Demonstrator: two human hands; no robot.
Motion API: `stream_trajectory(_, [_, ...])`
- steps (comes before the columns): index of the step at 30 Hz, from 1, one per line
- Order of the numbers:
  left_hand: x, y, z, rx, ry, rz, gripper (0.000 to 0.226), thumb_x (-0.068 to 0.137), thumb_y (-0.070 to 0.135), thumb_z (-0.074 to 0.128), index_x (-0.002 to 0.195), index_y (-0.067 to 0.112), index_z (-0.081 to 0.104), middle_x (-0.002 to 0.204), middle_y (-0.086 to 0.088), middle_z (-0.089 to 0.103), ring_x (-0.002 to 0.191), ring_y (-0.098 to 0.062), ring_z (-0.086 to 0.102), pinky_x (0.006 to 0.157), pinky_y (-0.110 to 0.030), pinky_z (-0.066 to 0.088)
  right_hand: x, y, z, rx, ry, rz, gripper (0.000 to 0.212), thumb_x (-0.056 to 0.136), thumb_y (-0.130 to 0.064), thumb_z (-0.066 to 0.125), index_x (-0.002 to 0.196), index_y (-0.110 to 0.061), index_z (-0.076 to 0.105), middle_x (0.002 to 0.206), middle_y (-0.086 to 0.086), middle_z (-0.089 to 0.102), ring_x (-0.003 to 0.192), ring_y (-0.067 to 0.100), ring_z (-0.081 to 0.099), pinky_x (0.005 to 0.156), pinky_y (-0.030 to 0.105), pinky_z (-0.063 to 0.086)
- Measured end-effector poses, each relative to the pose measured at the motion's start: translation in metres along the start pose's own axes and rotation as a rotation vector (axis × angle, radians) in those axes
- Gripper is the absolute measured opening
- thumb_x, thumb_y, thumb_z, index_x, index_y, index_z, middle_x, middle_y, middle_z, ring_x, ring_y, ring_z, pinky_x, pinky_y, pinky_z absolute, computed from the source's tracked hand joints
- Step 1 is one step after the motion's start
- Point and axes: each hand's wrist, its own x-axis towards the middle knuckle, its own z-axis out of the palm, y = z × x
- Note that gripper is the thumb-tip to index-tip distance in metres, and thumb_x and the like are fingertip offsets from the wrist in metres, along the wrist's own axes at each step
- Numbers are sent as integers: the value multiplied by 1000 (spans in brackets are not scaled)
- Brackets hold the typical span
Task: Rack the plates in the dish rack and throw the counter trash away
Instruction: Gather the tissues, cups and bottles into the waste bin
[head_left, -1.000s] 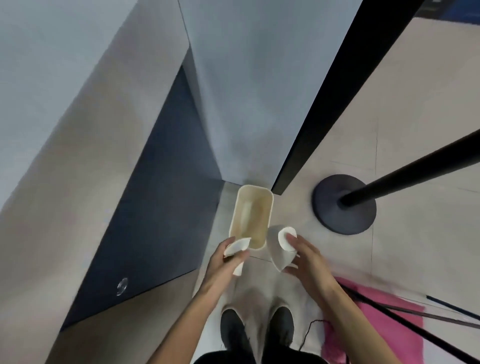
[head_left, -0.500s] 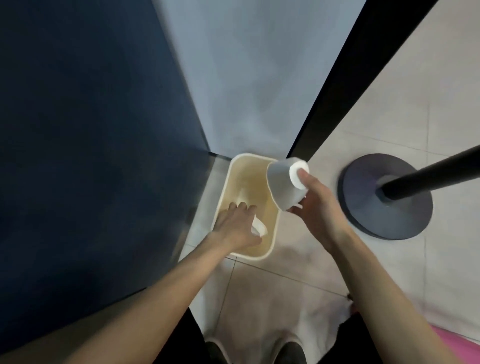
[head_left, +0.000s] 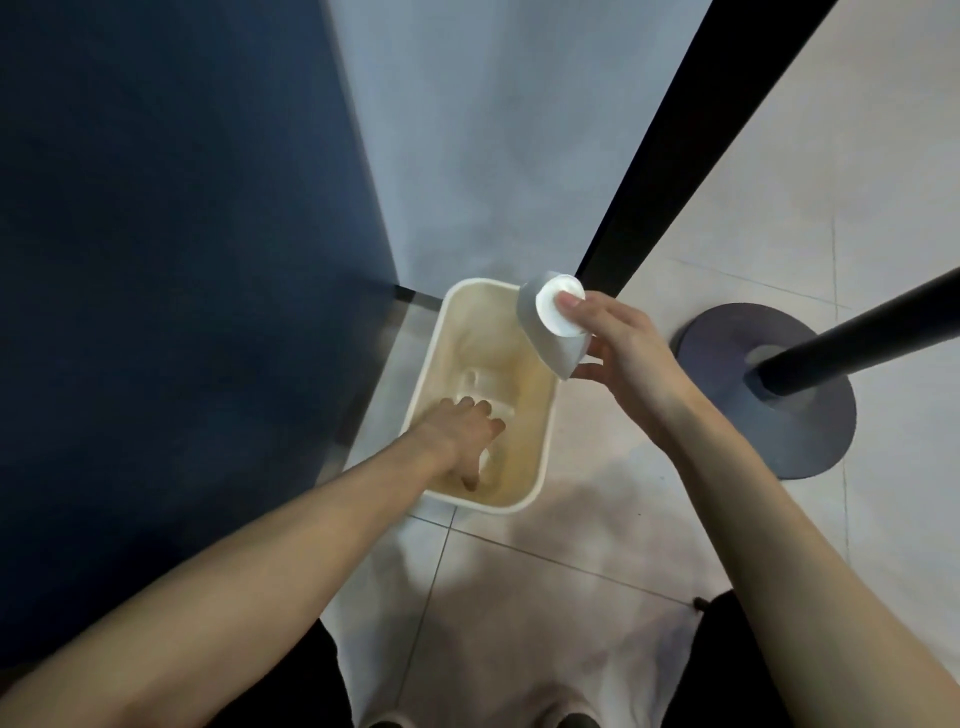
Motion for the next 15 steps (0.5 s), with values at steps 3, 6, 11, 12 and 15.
stream_trajectory(3, [-21,-8,-20,-356,90,-20,76,84,37,74,149,22,38,151,-1,36,133,-24,41,106,-38,42,2,6,3,-50,-11,5,29,91,-40,62,107,-16,68,92,-6,69,85,11,66,73,29,51])
stream_trajectory(6, [-54,-14,-40,-684,252,-62,47,89,28,72,133,17,58,127,-1,61,113,-19,60,96,-32,49,8,19,11,-196,-1,-24,35,82,-47,68,106,-21,66,105,0,70,89,13,68,79,31,53])
stream_trajectory(11, [-99,-36,-51,-627,505,-399,6,87,37,67,88,31,69,84,16,64,85,-12,63,73,-32,52,23,35,25,-623,-97,-197,52,72,-44,80,113,-28,53,119,-7,55,102,14,56,82,26,45])
stream_trajectory(12, [-102,-42,-51,-635,510,-468,9,86,40,68,86,31,66,84,14,63,84,-14,62,71,-33,51,26,38,29,-780,-148,-260,54,72,-41,80,115,-26,51,123,-6,50,107,16,51,85,27,42])
stream_trajectory(15, [-100,-55,-50,-750,453,-551,29,81,48,72,101,30,61,94,7,64,87,-17,63,77,-37,54,39,52,48,-1189,-281,-324,51,73,-40,76,113,-23,51,132,2,41,119,26,40,104,34,30])
